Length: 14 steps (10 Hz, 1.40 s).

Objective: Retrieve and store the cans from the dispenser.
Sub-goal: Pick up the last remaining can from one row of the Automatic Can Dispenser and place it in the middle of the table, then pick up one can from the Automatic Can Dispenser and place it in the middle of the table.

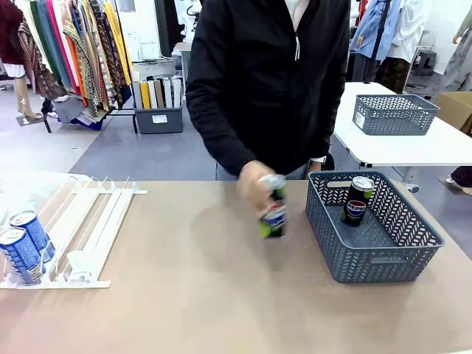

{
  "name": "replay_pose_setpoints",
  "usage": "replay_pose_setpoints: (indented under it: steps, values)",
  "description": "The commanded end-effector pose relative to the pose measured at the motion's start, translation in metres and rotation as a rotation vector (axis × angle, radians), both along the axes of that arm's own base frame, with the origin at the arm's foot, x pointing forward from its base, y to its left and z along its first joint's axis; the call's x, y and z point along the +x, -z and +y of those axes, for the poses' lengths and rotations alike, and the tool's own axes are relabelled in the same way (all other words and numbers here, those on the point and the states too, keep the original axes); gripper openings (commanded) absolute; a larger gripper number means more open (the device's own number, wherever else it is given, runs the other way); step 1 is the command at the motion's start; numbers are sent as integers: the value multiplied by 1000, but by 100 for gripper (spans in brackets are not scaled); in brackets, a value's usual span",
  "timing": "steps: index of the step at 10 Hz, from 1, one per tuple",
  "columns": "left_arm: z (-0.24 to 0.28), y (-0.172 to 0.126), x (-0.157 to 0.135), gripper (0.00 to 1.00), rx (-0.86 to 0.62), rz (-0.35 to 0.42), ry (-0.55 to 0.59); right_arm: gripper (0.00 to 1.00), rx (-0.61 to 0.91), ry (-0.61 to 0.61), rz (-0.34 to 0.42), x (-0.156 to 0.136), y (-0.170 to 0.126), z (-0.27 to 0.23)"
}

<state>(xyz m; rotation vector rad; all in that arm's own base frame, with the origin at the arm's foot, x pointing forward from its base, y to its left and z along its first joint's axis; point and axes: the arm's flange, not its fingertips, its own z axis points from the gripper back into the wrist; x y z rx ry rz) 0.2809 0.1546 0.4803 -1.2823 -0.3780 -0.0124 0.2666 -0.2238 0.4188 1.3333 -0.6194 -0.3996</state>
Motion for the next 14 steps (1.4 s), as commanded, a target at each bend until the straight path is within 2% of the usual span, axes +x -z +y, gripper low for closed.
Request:
replay_pose_setpoints:
  steps: [1,8,9,10,12,13,14]
  values:
    - [2,-19,-9,100,14,-45,-35,100,-3,-8,-11,0,-2,-1]
    - [2,-19,-9,100,14,-45,-35,100,-3,-8,-11,0,-2,-1]
    - [3,-19,-9,100,33,-17,-39,100,-3,-8,-11,0,-2,-1]
    - [-11,-28,-3,100,216,29,-78,100,-3,-8,-11,0,-2,-1]
    - [-38,-36,8,100,614,68,-51,100,-3,-8,-11,0,-2,-1]
    - [-51,-34,20,100,860,69,-68,100,-3,-8,-11,0,-2,-1]
    - [-63,-29,29,100,965,72,-100,100,-3,-8,-11,0,-2,-1]
